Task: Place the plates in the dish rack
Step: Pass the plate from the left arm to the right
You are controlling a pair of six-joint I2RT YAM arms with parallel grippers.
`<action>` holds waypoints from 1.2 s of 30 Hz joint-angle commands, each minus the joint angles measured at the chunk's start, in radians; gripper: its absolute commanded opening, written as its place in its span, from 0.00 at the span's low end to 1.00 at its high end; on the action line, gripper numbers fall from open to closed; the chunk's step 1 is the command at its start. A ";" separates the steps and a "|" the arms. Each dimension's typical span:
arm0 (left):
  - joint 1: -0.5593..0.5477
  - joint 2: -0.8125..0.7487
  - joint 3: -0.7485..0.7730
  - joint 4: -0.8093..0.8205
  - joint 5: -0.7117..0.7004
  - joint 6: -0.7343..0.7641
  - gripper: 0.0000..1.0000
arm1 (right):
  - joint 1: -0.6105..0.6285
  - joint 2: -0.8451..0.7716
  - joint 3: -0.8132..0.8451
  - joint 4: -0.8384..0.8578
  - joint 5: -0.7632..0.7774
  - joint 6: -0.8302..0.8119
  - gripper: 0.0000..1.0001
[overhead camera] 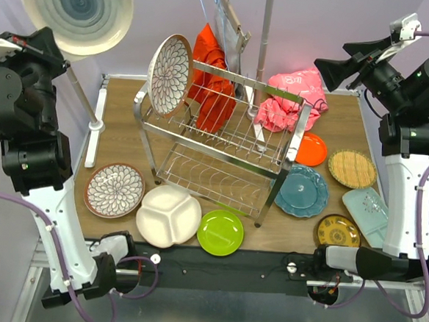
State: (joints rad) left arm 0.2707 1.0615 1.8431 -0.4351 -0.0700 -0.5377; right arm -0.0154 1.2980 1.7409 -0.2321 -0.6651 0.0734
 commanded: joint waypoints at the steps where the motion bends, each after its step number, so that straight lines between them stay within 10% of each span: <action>1: -0.057 0.055 0.097 0.180 0.165 -0.099 0.00 | -0.004 0.015 0.042 0.002 -0.063 0.066 1.00; 36: -0.930 0.405 0.381 0.191 -0.274 0.057 0.00 | 0.189 0.187 0.267 0.119 -0.234 0.424 1.00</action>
State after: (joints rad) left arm -0.5953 1.4696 2.1525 -0.4057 -0.1890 -0.4957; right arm 0.1432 1.4746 1.9743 -0.1337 -0.9337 0.4606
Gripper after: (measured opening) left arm 0.053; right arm 0.998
